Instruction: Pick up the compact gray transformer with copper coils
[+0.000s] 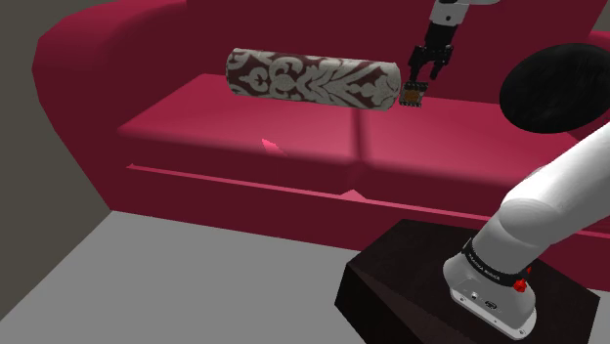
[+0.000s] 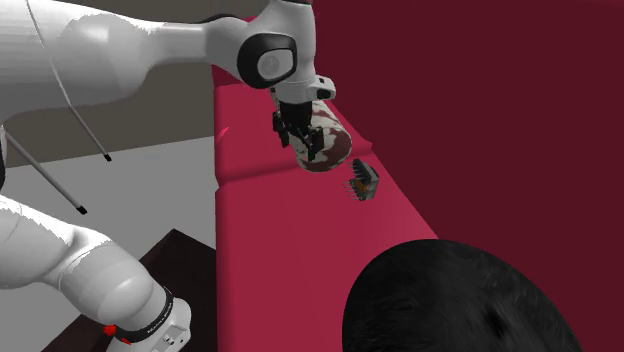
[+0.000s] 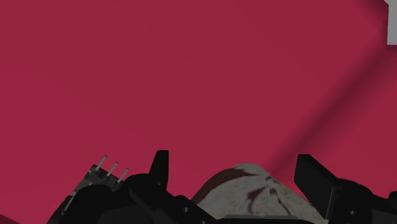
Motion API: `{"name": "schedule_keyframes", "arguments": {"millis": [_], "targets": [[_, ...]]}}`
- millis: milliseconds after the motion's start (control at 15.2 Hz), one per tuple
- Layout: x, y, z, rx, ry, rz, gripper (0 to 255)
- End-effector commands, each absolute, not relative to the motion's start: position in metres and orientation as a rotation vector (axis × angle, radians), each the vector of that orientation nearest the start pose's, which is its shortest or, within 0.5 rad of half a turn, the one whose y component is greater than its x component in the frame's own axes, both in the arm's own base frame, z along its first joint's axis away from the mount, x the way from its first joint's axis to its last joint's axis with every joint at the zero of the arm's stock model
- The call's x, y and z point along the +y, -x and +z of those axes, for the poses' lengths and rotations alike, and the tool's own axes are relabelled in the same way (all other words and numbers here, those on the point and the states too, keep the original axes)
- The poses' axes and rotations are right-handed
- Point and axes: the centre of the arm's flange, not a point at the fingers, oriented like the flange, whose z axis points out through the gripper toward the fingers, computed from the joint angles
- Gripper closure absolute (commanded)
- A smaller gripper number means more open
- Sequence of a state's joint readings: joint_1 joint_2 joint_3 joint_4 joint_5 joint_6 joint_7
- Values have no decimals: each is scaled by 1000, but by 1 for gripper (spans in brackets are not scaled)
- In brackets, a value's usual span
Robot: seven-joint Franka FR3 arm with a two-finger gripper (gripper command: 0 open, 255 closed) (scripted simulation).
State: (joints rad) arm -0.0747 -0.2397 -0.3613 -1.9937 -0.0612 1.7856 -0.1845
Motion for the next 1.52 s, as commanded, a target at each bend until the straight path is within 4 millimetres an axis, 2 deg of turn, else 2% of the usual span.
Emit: {"name": "schedule_keyframes", "arguments": {"millis": [0,726,792,1254,1386,1452], "targets": [[-252,-451,550,377,3098,-17,0],[-385,-514,511,483,3062,86,0],[-386,-514,511,483,3062,86,0],[-386,-514,471,483,3062,86,0],[-386,-514,471,483,3062,86,0],[-385,-514,471,483,3062,86,255]]}}
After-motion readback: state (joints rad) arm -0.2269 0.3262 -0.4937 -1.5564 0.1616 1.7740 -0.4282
